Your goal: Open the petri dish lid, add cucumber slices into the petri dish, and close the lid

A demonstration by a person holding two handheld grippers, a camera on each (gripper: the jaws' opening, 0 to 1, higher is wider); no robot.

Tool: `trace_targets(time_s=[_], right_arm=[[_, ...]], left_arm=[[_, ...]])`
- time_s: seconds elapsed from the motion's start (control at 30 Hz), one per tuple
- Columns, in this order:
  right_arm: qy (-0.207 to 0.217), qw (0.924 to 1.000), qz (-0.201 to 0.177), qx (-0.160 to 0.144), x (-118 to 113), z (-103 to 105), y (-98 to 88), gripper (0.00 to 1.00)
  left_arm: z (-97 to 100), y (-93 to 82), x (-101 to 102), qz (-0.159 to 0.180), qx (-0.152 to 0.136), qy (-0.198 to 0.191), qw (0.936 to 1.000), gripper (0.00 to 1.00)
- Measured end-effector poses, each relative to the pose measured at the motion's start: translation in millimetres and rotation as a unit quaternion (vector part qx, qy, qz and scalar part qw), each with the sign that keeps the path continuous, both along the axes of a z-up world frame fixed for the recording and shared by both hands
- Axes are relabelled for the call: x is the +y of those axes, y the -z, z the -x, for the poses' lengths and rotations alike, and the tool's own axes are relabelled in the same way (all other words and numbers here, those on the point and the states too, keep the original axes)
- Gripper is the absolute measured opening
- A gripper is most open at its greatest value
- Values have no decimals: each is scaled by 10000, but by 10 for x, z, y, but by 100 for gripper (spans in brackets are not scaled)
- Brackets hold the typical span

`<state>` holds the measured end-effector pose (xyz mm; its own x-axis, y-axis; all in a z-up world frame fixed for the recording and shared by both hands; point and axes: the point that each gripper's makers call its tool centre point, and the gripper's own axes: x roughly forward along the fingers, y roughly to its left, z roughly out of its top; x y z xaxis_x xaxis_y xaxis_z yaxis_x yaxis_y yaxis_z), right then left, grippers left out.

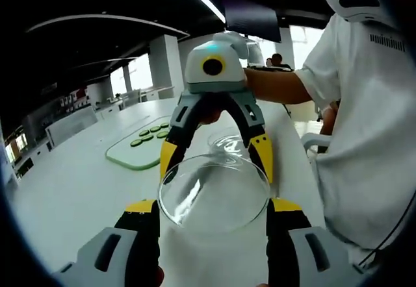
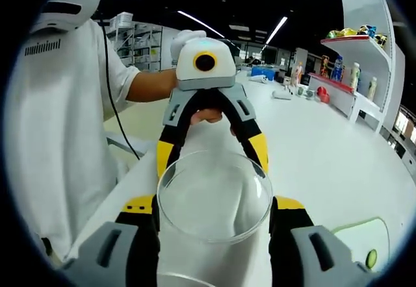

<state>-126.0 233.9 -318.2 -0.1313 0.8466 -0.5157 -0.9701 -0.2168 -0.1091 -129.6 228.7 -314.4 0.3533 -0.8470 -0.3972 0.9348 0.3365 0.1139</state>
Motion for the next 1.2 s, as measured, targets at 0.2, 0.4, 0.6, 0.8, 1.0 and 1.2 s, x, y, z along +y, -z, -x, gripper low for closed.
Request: trace_targets(time_s=[0.2,0.4,0.6,0.8,1.0,1.2], right_arm=[[10,10000,37,24,-1,-13,42,67],[1,10000,73,58,3,-10,82,67],[-22,9999,126,68,8,-7,110,67],[-20,9998,154,89,10,-5,130,67],[-1,9997,197,162,4,-14,173,67],[7,9995,200,245,-1,-14,195,67]], left_arm=[[-13,44,0,-13,44,5,10000,66],[-7,83,2,-1,88,0,10000,66],[-1,105,9,3,99,-20,9999,66],[3,121,15,5,112,-9,9999,66],[-1,139,19,23,173,-2,9998,66],[-2,149,23,62,239,6,9997,66]])
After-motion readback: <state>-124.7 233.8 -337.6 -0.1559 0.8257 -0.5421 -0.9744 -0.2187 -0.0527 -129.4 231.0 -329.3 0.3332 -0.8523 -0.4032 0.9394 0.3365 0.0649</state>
